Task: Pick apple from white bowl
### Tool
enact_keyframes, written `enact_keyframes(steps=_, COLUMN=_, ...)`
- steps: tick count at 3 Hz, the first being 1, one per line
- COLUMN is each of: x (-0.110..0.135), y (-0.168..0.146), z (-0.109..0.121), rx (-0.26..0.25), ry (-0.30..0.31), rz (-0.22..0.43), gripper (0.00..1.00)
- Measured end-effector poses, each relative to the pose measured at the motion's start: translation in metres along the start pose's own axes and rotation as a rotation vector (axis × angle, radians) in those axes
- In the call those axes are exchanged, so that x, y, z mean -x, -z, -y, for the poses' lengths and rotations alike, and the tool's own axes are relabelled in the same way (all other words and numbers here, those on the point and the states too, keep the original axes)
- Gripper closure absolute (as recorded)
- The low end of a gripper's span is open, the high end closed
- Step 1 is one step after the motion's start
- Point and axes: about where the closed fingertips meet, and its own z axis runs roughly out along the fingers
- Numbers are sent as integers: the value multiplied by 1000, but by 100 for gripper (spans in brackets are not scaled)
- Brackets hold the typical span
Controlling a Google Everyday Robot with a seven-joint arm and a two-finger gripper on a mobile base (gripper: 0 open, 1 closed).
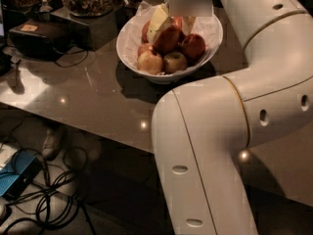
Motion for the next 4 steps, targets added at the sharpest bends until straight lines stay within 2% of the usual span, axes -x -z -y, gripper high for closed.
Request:
enact_keyframes(steps=1, x=-3, y=-2, z=0, rx=9, ry=-19, rz=-11, gripper=27)
enact_keyframes(steps=2, x=-3, y=-2, z=0, rx=9, ry=-19, rz=-11, gripper=46)
enact_keyframes(steps=4, x=-3, y=-2, z=0, rx=9, ry=-19, rz=-10, gripper=92)
